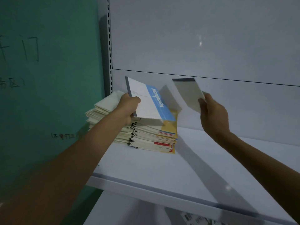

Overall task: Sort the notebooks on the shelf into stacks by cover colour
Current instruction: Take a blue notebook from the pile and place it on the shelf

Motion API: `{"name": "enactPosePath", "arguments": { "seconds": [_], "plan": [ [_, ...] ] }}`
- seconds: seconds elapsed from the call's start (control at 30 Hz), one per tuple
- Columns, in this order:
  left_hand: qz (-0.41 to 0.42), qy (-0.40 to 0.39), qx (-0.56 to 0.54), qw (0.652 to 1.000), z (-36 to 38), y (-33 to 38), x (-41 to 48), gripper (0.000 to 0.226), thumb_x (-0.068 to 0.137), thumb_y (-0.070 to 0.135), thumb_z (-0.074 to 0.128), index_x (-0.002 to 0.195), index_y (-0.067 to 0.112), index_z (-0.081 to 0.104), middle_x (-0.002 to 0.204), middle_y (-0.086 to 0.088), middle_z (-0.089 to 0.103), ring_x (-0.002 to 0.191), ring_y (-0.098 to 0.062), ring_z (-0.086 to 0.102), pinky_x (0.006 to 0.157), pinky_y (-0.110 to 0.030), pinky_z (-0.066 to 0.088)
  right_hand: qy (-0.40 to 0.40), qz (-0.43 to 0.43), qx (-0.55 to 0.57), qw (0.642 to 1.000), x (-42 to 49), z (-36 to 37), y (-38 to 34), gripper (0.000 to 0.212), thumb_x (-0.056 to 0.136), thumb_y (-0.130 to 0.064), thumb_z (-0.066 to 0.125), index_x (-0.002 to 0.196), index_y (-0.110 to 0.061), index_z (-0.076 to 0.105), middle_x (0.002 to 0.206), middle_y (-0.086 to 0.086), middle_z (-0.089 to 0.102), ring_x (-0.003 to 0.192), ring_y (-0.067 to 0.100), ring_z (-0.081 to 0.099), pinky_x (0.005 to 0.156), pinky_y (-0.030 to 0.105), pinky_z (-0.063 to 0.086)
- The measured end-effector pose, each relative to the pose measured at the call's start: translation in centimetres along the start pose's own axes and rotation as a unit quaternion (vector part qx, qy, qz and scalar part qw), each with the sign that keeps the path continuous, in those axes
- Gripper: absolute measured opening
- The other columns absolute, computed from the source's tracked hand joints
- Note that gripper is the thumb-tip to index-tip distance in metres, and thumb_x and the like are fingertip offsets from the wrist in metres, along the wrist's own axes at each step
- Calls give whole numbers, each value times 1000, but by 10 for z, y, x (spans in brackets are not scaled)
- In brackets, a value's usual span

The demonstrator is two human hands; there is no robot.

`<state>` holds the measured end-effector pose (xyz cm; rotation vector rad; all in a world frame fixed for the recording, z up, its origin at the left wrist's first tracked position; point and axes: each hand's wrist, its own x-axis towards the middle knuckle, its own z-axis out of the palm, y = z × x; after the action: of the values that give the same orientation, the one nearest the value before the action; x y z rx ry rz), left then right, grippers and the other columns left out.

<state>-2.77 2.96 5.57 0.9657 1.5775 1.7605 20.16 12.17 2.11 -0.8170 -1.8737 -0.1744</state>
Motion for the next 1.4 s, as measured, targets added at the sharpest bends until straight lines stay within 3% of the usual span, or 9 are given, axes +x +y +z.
{"name": "enactPosePath", "arguments": {
  "seconds": [0.1, 0.2, 0.37, 0.5, 0.6, 0.67, 0.97, 1.23, 1.4],
  "plan": [
    [-55, -59, -89, 993, 19, -4, -10, 24, 101, 25, 44, 119, 13, 55, 102, -8, 65, 82, -22, 61, 75, -34, 52, -67, -101, -45, 992, -11, 10, -33, 43, 97, -29, 34, 135, -17, 51, 117, 10, 65, 96, 30, 63, 67, 35, 50],
    [-74, -130, -101, 984, 27, -11, -11, 43, 94, 52, 45, 112, 17, 61, 99, -6, 71, 89, -24, 67, 81, -39, 55, -159, -161, -78, 971, -36, 23, -39, 47, 96, -34, 30, 138, -20, 46, 129, 11, 59, 109, 33, 58, 79, 42, 52],
    [-30, -186, -43, 981, 36, -42, -12, 38, 90, 5, 60, 125, 11, 50, 121, -11, 64, 100, -25, 65, 81, -39, 56, -222, -113, -33, 968, -76, 24, -20, 53, 98, -53, 25, 147, -36, 25, 152, 1, 33, 135, 20, 32, 105, 34, 34],
    [-5, -243, -47, 969, 59, -51, -25, 32, 93, 4, 54, 123, 16, 50, 115, -3, 65, 99, -18, 64, 80, -34, 56, -72, 115, 68, 988, -96, 15, -13, 61, 91, -64, 38, 142, -31, 33, 148, -6, 36, 131, 12, 38, 104, 36, 40],
    [26, -282, -50, 958, 84, -51, -43, 26, 95, 5, 50, 116, 19, 52, 105, 6, 65, 96, -12, 64, 79, -27, 55, 8, 369, 217, 904, -92, -6, -8, 65, 86, -54, 55, 139, -23, 34, 138, -3, 48, 119, 17, 53, 93, 37, 52],
    [37, -282, -54, 957, 105, -54, -56, 27, 95, 6, 49, 120, 16, 52, 110, 2, 66, 99, -15, 64, 83, -31, 55, 2, 448, 292, 845, -96, -28, -1, 44, 91, -41, 56, 126, -19, 45, 121, 1, 60, 103, 18, 61, 81, 30, 54],
    [-3, -361, -45, 931, 208, -60, -145, 29, 98, 14, 47, 127, 13, 50, 118, -3, 63, 102, -18, 63, 79, -27, 54, 79, 482, 215, 845, -146, -160, 36, 28, 94, -31, 57, 111, -12, 47, 96, 0, 60, 81, 13, 61, 49, 19, 54],
    [-30, -377, -36, 925, 309, -44, -270, 23, 100, 21, 45, 121, 14, 47, 114, -4, 61, 100, -18, 60, 84, -32, 52, 132, 532, 195, 813, -208, -300, 81, 18, 101, -27, 43, 109, -12, 49, 95, 5, 58, 83, 17, 58, 55, 27, 53],
    [-14, -386, 17, 922, 353, -47, -320, 24, 100, 23, 44, 117, 12, 57, 111, -4, 66, 97, -19, 63, 84, -33, 54, 151, 548, 170, 805, -239, -365, 114, 17, 100, -30, 45, 104, -16, 52, 98, 7, 60, 93, 21, 61, 72, 37, 57]
  ]
}}
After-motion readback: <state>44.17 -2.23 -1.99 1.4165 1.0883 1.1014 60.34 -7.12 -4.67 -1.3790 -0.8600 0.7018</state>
